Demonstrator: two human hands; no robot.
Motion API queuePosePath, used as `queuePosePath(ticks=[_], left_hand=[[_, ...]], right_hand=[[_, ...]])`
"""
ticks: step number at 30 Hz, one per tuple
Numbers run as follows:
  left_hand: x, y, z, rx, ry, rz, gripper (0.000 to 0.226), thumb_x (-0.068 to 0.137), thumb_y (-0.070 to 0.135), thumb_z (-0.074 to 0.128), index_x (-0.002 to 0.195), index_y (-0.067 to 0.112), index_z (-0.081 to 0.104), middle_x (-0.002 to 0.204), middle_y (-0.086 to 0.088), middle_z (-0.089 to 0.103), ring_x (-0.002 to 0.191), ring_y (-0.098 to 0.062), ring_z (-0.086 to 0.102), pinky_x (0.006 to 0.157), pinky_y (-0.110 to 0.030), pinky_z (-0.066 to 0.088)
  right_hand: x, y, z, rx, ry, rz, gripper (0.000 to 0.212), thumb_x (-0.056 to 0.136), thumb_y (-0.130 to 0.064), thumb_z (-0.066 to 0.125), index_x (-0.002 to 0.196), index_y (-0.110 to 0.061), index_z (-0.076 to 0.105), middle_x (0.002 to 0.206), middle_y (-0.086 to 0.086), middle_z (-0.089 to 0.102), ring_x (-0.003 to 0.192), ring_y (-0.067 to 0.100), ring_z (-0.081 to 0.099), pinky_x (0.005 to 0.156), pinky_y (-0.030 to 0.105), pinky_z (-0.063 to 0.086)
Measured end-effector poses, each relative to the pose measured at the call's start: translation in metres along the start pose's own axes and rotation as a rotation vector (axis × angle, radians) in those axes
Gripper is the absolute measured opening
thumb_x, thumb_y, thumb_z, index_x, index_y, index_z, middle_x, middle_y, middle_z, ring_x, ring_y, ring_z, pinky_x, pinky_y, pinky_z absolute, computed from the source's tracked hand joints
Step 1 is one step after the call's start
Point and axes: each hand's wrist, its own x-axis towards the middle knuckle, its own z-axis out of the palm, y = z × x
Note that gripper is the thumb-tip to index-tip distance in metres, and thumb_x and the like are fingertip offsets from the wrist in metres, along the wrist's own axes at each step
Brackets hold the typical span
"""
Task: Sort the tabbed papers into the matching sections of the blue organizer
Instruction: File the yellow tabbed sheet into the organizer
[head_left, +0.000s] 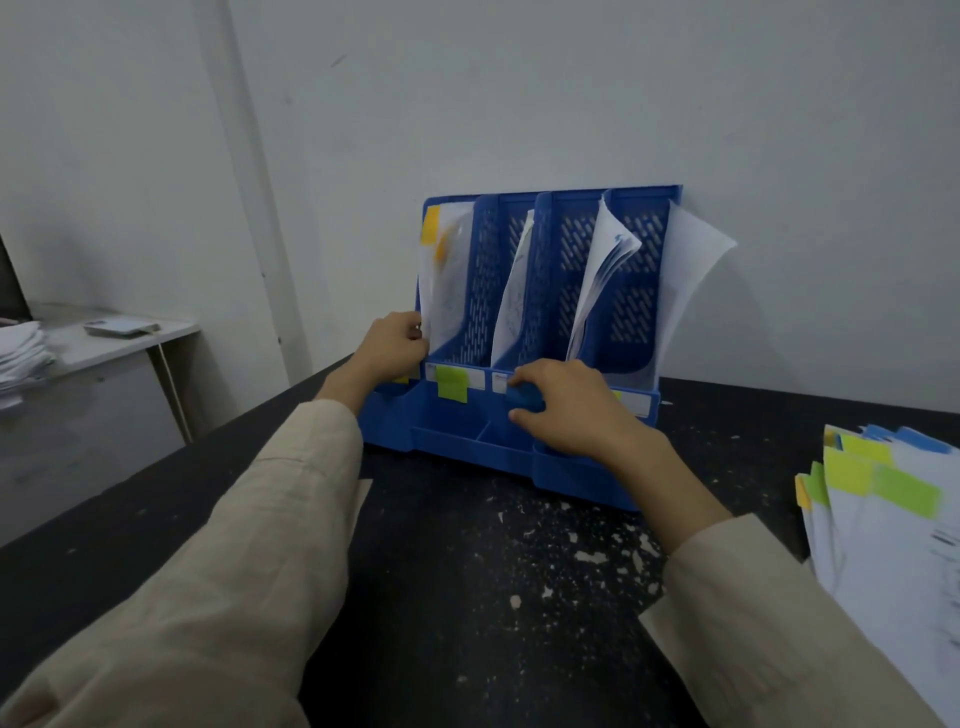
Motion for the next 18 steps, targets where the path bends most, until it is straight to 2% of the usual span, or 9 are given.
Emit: queuePosePath(ticks=[2,5,9,11,15,18], left_hand=[[-0.002,0.007,-0.004,-0.127,0.034,-0.019,0.029,0.083,0.015,0.049,0.101,-0.006,0.059,0.094,-0.02,0.061,0.084,-0.026,0.052,0.072,-0.032,0.037],[-0.007,0.015,-0.005,-0.238,0.044,0.02,0.038,0.087,0.028,0.047,0.091,-0.008,0.055,0.098,-0.029,0.056,0.082,-0.023,0.05,0.074,-0.04,0.039],[-0.011,0.013,0.006,-0.111,0.029,0.036,0.039,0.099,0.034,0.043,0.078,0.001,0.051,0.072,-0.014,0.048,0.068,-0.02,0.042,0.058,-0.032,0.027],[-0.01,0.01,0.012,-0.059,0.068,0.034,0.042,0.1,0.032,0.039,0.069,0.005,0.045,0.069,-0.013,0.047,0.067,-0.021,0.041,0.056,-0.033,0.025],[-0.012,0.01,0.017,0.003,0.145,-0.01,0.049,0.103,0.031,0.032,0.056,0.015,0.034,0.08,-0.023,0.055,0.076,-0.03,0.048,0.066,-0.037,0.033],[-0.017,0.012,0.02,0.098,0.141,-0.033,0.047,0.103,0.031,0.029,0.062,0.01,0.04,0.092,-0.028,0.059,0.089,-0.038,0.054,0.077,-0.042,0.039]], right_hand=[[0.0,0.0,0.0,-0.003,-0.002,-0.002,0.043,0.093,-0.03,0.055,0.133,-0.016,0.05,0.137,0.004,0.05,0.123,0.025,0.044,0.099,0.034,0.034],[0.001,0.001,0.0,-0.002,0.002,0.0,0.042,0.093,-0.029,0.055,0.132,-0.016,0.051,0.136,0.004,0.051,0.122,0.025,0.044,0.099,0.034,0.034],[0.001,0.001,0.001,-0.008,0.003,-0.002,0.042,0.092,-0.029,0.055,0.132,-0.016,0.051,0.135,0.004,0.051,0.122,0.025,0.044,0.098,0.034,0.034],[0.001,0.001,0.002,-0.01,0.005,-0.005,0.042,0.093,-0.029,0.055,0.132,-0.016,0.051,0.135,0.003,0.051,0.122,0.025,0.045,0.098,0.034,0.034],[0.002,0.002,0.002,-0.017,0.01,-0.012,0.041,0.093,-0.029,0.055,0.132,-0.016,0.051,0.136,0.003,0.051,0.122,0.026,0.044,0.098,0.034,0.034],[0.002,0.003,0.003,-0.02,0.014,-0.017,0.041,0.093,-0.028,0.055,0.131,-0.016,0.051,0.136,0.003,0.05,0.123,0.025,0.044,0.099,0.033,0.033]])
